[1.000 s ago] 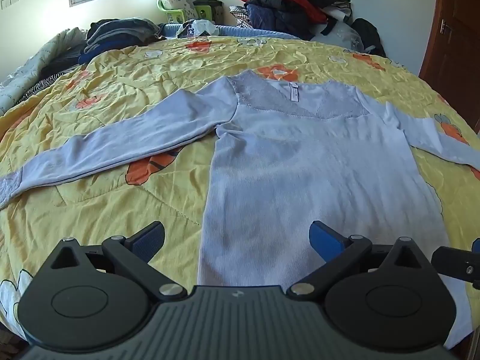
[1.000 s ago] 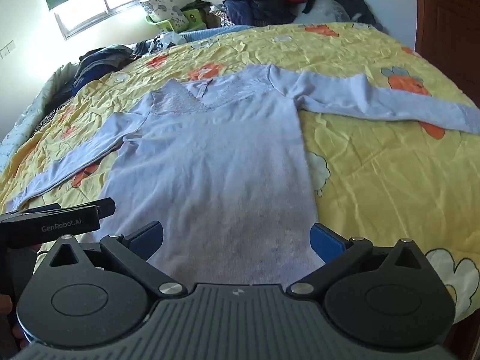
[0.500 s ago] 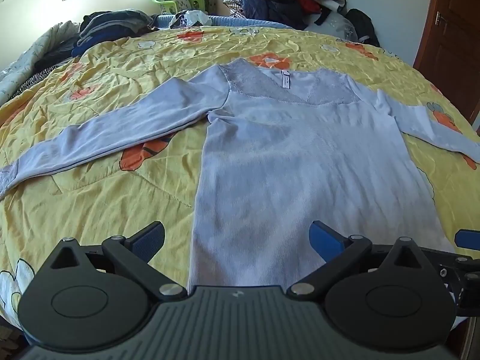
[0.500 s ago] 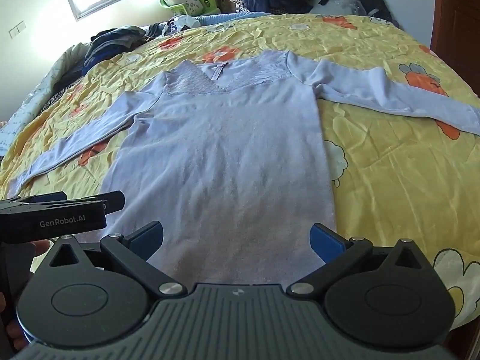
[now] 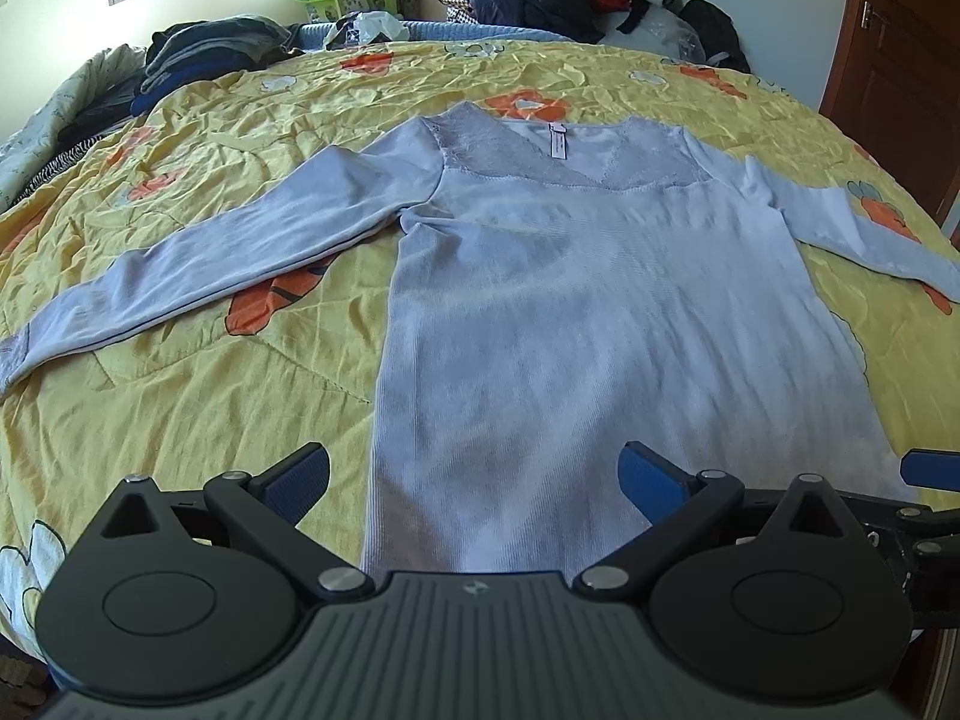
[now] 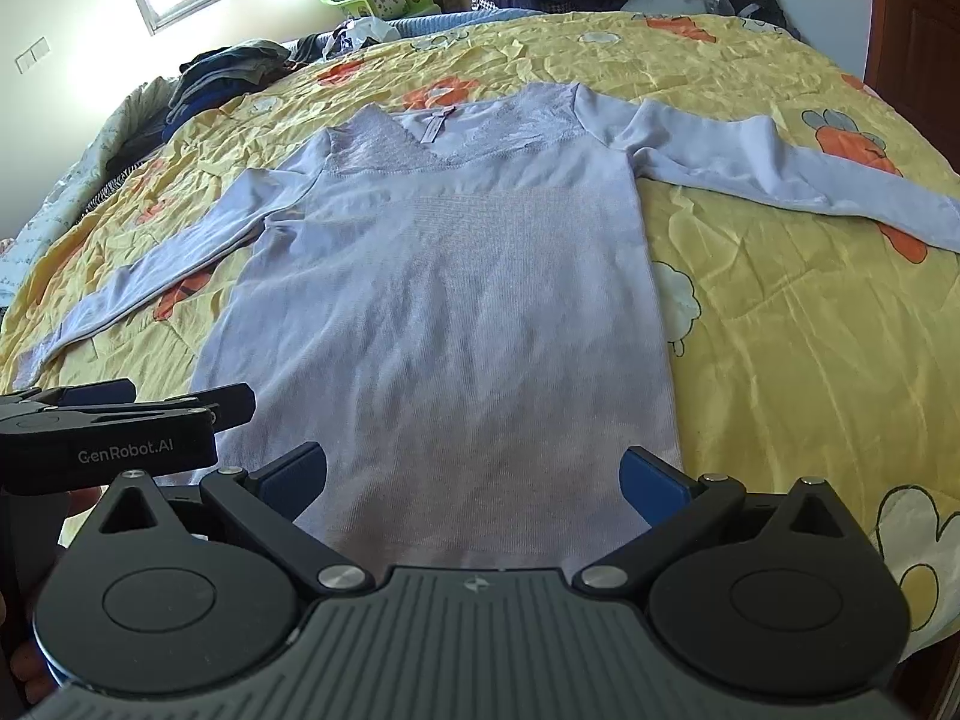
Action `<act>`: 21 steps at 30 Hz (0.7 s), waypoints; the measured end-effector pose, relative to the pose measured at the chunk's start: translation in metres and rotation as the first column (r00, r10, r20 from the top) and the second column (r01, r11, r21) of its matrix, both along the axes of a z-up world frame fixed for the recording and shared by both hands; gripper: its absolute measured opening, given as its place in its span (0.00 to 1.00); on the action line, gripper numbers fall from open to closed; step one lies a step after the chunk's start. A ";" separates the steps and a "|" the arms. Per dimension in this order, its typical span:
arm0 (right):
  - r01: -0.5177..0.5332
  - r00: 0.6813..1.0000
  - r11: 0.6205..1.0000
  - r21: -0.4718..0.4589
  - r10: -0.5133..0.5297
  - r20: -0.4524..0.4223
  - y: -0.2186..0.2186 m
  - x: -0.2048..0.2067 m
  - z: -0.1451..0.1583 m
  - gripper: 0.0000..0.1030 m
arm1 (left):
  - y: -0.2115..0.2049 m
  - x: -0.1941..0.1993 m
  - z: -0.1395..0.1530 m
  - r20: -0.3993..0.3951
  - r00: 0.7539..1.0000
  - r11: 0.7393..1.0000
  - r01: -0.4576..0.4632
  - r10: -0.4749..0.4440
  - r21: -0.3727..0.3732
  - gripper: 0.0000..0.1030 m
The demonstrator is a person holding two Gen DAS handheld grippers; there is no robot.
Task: Fold small clothes
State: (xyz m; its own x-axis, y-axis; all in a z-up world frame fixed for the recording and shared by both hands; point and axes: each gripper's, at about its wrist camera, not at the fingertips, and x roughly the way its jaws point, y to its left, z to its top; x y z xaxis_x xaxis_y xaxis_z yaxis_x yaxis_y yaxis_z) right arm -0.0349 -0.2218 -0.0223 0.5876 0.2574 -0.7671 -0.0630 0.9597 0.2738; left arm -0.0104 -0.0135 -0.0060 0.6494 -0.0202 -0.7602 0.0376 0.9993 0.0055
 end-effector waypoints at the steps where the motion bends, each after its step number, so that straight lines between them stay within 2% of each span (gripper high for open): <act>1: -0.001 1.000 1.000 0.002 0.001 -0.002 0.000 0.001 -0.001 0.99 | 0.000 0.000 0.000 0.000 1.000 1.000 0.000 0.000 0.002 1.00; 21: 0.004 1.000 1.000 0.014 -0.004 -0.016 0.000 0.000 -0.008 0.99 | -0.001 0.000 -0.002 -0.002 1.000 1.000 -0.002 0.002 0.004 1.00</act>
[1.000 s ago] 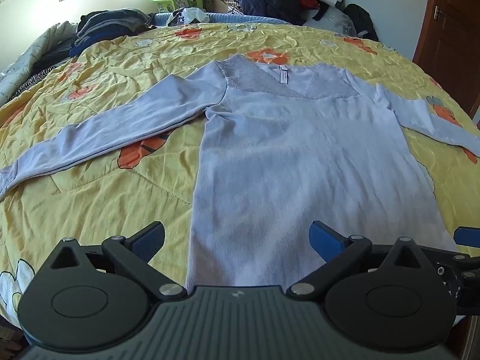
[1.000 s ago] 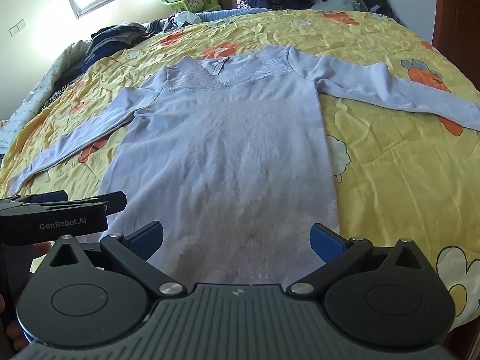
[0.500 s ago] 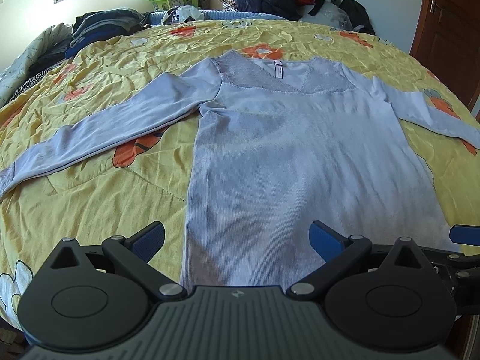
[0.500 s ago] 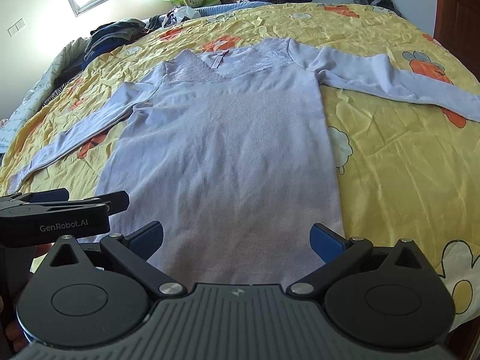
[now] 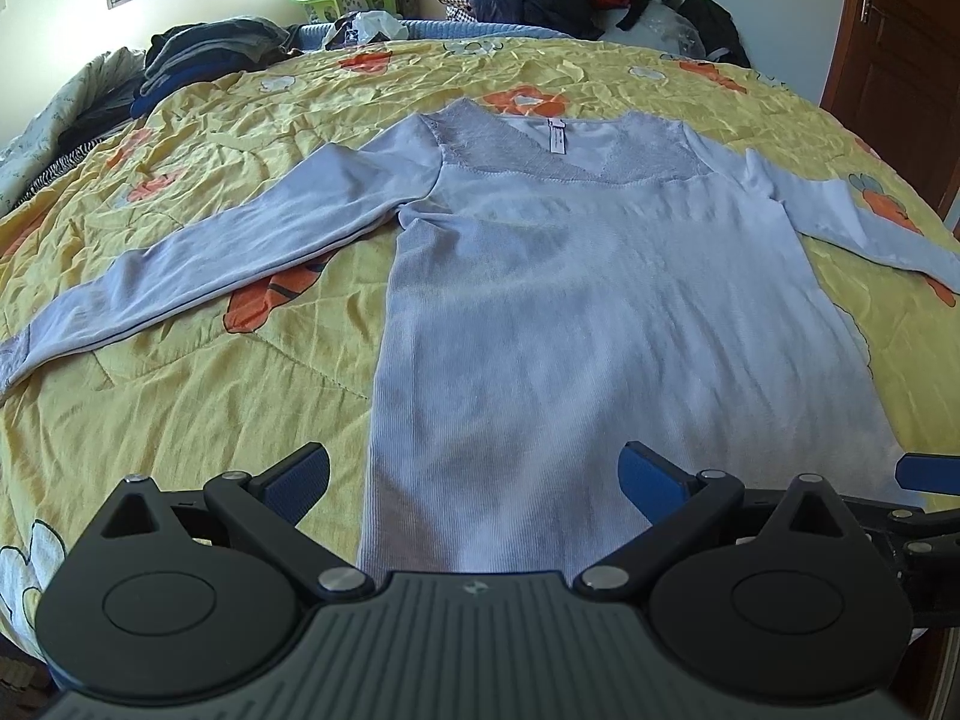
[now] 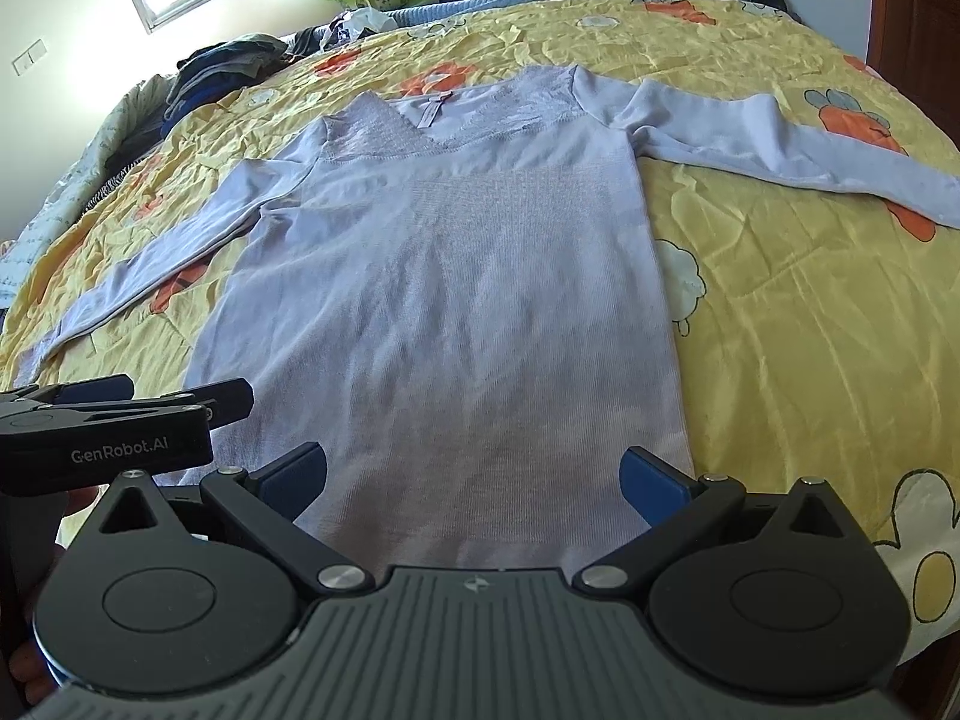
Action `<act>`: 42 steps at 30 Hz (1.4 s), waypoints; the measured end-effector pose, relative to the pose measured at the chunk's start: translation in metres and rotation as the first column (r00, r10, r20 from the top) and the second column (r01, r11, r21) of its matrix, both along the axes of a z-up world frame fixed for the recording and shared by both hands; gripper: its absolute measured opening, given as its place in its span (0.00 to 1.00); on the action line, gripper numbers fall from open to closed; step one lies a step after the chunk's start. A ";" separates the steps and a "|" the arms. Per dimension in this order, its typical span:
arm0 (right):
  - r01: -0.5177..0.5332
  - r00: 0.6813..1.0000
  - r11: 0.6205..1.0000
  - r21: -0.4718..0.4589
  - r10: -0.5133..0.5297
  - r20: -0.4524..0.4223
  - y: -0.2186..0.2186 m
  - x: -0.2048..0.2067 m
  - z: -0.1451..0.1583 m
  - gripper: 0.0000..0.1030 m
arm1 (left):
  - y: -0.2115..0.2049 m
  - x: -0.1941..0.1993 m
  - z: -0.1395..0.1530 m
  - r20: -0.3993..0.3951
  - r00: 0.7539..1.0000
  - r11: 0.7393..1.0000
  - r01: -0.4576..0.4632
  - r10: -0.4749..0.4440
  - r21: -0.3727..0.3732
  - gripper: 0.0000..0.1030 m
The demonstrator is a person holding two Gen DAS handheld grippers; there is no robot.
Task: Fold small clothes
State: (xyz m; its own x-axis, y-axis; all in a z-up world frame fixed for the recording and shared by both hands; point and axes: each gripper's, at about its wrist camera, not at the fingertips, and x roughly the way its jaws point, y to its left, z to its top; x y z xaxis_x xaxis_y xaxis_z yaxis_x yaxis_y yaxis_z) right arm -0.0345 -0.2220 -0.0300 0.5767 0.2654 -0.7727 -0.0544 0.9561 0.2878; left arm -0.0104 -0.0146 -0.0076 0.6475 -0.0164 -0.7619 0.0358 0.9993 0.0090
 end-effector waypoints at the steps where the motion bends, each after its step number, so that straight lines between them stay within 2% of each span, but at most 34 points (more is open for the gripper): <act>1: 0.000 1.000 1.000 0.000 0.000 0.000 0.000 0.000 0.000 0.99 | 0.000 0.000 0.000 -0.001 1.000 1.000 -0.001 0.001 0.001 1.00; 18: 0.013 0.999 1.000 0.025 -0.014 0.040 -0.007 -0.001 -0.001 0.99 | 0.001 0.001 -0.003 0.000 1.000 1.000 0.000 0.000 0.010 1.00; 34: -0.006 0.991 0.998 0.062 -0.002 0.134 -0.020 0.001 -0.002 1.00 | -0.017 0.014 -0.004 0.012 0.999 0.996 0.031 -0.032 0.085 1.00; 42: 0.019 0.985 0.996 0.082 -0.033 0.172 -0.036 0.005 -0.003 0.99 | -0.028 0.021 -0.002 0.026 0.998 0.993 0.052 -0.055 0.102 1.00</act>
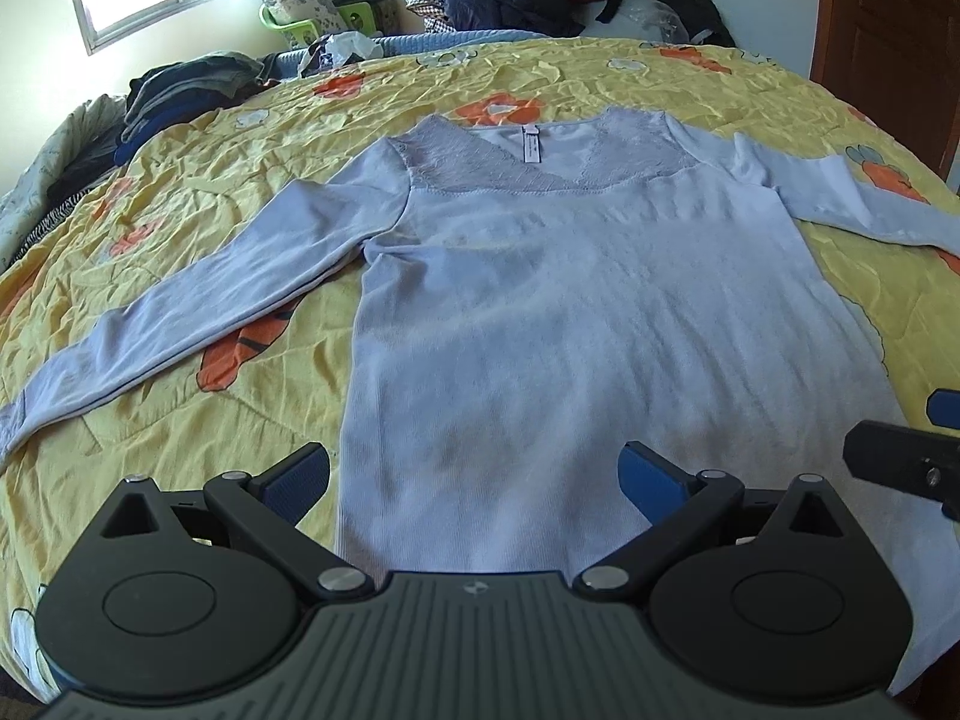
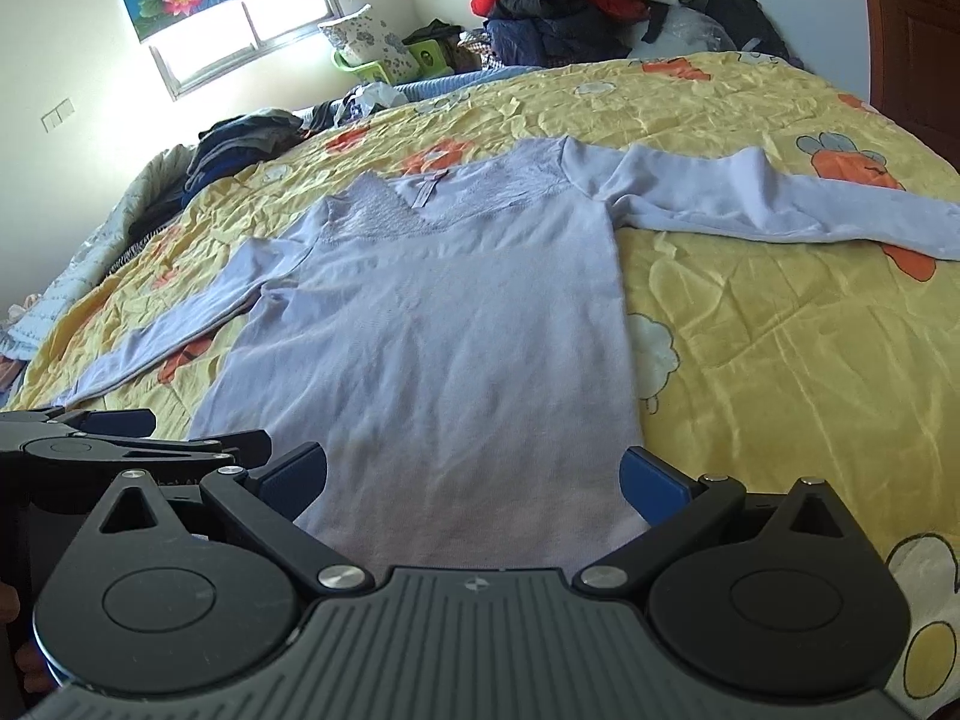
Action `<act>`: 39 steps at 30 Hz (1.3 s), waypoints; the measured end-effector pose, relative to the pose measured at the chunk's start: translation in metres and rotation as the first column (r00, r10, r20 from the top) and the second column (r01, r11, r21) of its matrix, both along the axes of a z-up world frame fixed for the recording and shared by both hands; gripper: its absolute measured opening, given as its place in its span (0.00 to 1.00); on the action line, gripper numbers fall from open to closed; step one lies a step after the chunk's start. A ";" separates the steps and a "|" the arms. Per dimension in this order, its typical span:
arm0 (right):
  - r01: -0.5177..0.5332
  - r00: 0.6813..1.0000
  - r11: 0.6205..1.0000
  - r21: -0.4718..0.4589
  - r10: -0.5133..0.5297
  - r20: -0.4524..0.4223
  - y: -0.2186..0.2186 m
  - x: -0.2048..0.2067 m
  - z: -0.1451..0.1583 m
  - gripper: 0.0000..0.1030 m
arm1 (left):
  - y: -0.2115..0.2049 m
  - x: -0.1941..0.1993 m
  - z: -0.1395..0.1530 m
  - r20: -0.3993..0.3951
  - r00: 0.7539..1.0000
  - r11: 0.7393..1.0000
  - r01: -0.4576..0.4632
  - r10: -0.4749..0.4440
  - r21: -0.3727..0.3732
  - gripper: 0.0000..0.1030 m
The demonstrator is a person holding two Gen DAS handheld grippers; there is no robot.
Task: Fold small clothes
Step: 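Grasp the cuff of a lavender sleeve with the right gripper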
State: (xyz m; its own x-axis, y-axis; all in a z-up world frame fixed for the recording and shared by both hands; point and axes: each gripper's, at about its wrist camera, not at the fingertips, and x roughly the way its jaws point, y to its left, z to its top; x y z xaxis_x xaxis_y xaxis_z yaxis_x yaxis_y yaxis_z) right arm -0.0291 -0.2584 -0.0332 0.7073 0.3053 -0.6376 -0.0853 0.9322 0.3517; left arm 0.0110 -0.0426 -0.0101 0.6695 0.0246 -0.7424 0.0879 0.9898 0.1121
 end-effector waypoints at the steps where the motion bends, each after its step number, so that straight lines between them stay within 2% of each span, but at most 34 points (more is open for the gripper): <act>1: 0.003 1.000 1.000 -0.003 -0.003 0.023 -0.005 0.000 0.000 0.99 | -0.001 0.001 0.002 0.010 1.000 1.000 0.007 -0.007 -0.006 1.00; 5: -0.023 0.997 1.000 -0.008 0.023 0.076 -0.022 0.005 -0.002 1.00 | -0.004 0.013 0.012 0.046 0.998 0.997 0.047 -0.045 -0.063 1.00; 8: 0.005 0.996 1.000 -0.023 -0.003 0.094 -0.040 0.010 -0.001 0.99 | -0.007 0.023 0.022 0.089 0.994 0.990 0.072 -0.061 -0.117 1.00; 11: 0.077 0.989 0.996 -0.032 -0.073 0.130 -0.065 0.012 -0.002 0.99 | -0.012 0.025 0.029 0.158 0.986 0.986 0.072 -0.048 -0.153 1.00; 14: 0.184 0.976 0.983 0.008 -0.184 0.118 -0.103 0.018 -0.008 0.99 | -0.019 0.027 0.032 0.168 0.985 0.985 0.059 -0.032 -0.161 1.00; 18: 0.351 0.929 0.928 0.126 -0.362 0.081 -0.166 0.023 -0.023 0.97 | -0.026 0.026 0.027 0.156 0.987 0.988 0.068 -0.046 -0.140 1.00; 23: 0.515 0.838 0.818 0.257 -0.543 0.052 -0.233 0.027 -0.048 0.94 | -0.032 0.027 0.022 0.128 0.990 0.992 0.079 -0.066 -0.102 1.00; 27: 0.535 0.813 0.761 0.367 -0.582 0.023 -0.261 0.041 -0.071 0.89 | -0.035 0.026 0.020 0.118 0.990 0.991 0.084 -0.072 -0.100 1.00; 31: 0.540 0.782 0.731 0.418 -0.619 0.073 -0.273 0.057 -0.086 0.85 | -0.038 0.027 0.018 0.103 0.992 0.993 0.086 -0.077 -0.085 1.00; 33: 0.562 0.755 0.708 0.428 -0.650 0.083 -0.280 0.067 -0.090 0.79 | -0.039 0.027 0.016 0.093 0.992 0.993 0.088 -0.081 -0.081 1.00; 36: 0.610 0.699 0.649 0.456 -0.711 0.076 -0.297 0.081 -0.095 0.65 | -0.040 0.027 0.015 0.090 0.993 0.994 0.087 -0.080 -0.073 1.00; 38: 0.635 0.665 0.606 0.479 -0.744 0.061 -0.308 0.089 -0.101 0.50 | -0.040 0.027 0.015 0.091 0.993 0.994 0.084 -0.078 -0.067 1.00; 39: 0.643 0.651 0.586 0.493 -0.757 0.051 -0.313 0.094 -0.104 0.45 | -0.040 0.026 0.015 0.094 0.993 0.995 0.082 -0.076 -0.061 1.00</act>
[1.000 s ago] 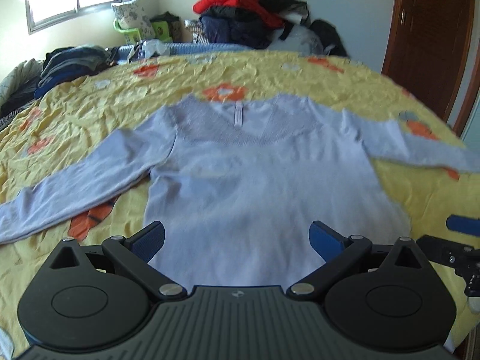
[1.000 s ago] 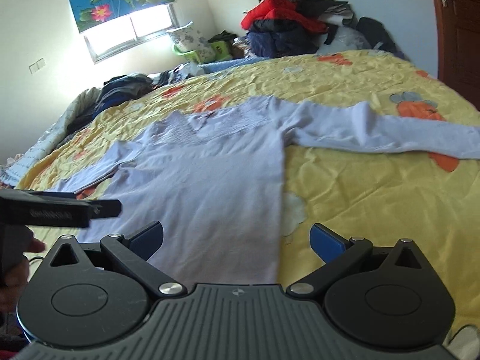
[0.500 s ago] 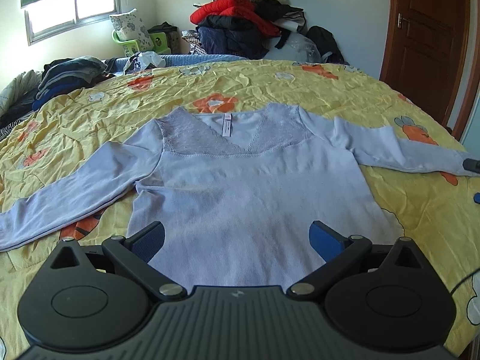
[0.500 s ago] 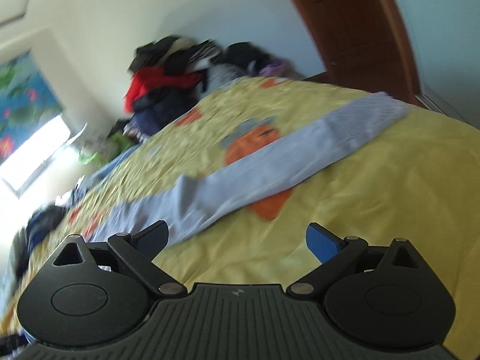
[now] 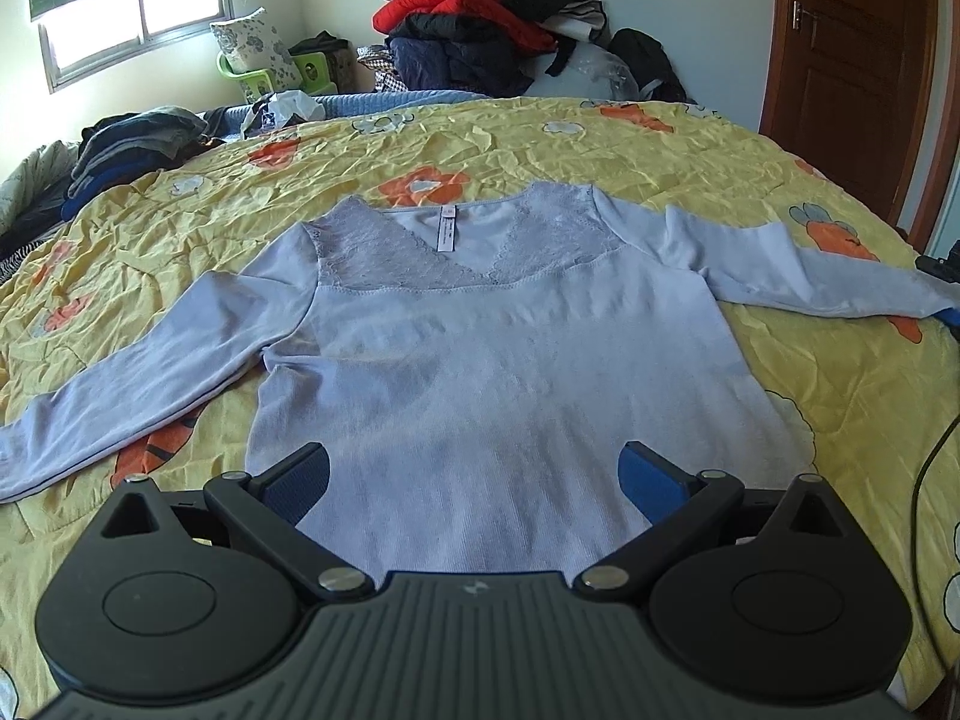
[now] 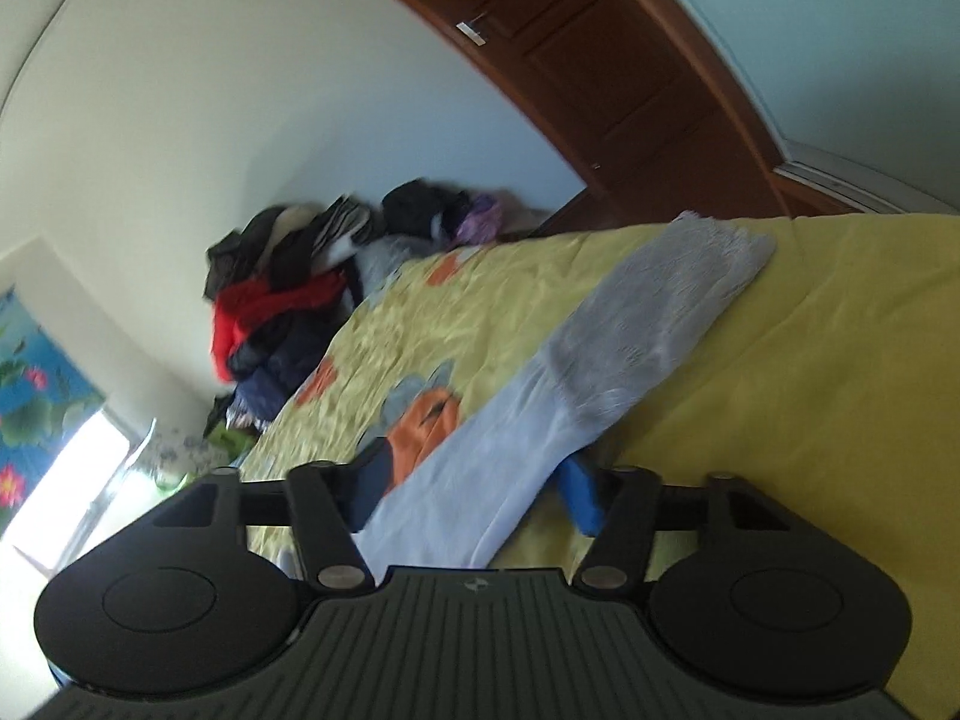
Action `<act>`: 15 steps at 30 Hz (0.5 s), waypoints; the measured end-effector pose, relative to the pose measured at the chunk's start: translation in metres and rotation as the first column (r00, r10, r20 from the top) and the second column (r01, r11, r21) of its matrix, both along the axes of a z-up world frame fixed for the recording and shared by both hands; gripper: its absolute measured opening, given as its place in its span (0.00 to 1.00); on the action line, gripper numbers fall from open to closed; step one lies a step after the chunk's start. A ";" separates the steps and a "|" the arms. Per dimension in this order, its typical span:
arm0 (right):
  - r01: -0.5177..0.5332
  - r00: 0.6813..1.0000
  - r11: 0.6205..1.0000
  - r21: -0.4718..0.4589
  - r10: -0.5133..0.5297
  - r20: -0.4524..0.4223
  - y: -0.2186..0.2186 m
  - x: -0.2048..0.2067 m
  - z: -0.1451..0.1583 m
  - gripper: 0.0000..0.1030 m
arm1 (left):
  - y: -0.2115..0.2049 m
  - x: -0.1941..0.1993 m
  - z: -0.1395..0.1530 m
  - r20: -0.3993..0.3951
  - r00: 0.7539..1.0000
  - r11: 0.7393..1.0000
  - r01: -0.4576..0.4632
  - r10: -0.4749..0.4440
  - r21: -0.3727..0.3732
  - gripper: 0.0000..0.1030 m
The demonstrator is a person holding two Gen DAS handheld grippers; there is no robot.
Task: Fold small clothes
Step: 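Grasp the cuff of a lavender sleeve with the right gripper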
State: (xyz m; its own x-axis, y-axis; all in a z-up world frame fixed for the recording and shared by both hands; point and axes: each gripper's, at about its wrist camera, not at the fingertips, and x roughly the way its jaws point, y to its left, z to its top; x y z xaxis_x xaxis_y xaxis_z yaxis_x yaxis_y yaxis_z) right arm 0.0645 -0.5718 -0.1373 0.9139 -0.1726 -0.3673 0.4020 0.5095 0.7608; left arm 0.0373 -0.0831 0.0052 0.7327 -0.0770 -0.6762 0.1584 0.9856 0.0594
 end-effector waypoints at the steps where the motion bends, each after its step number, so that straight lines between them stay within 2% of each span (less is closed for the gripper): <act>1: 0.019 1.000 1.000 0.023 -0.019 0.004 -0.007 0.005 -0.005 0.35 | -0.001 0.000 0.000 0.003 1.000 1.000 -0.002 0.002 0.010 1.00; 2: 0.031 1.000 0.999 0.041 -0.031 0.004 -0.012 0.010 -0.009 0.24 | -0.002 0.000 -0.001 0.006 1.000 1.000 -0.002 0.002 0.021 1.00; 4: 0.053 0.999 0.995 0.089 -0.053 0.005 -0.022 0.018 -0.017 0.12 | -0.004 -0.001 -0.002 0.007 1.000 0.999 0.003 -0.003 0.039 1.00; 5: 0.053 0.998 0.993 0.109 -0.055 0.014 -0.025 0.021 -0.021 0.09 | -0.004 -0.002 -0.002 0.008 1.000 0.999 0.007 -0.007 0.044 1.00; 9: 0.059 0.998 0.990 0.127 -0.061 0.017 -0.030 0.034 -0.026 0.06 | -0.004 -0.002 -0.002 0.010 1.000 0.999 0.014 -0.015 0.052 1.00; 15: 0.082 0.996 0.991 0.108 -0.086 0.030 -0.021 0.034 -0.023 0.09 | 0.004 -0.001 -0.002 0.024 1.000 0.998 -0.018 0.017 0.060 1.00</act>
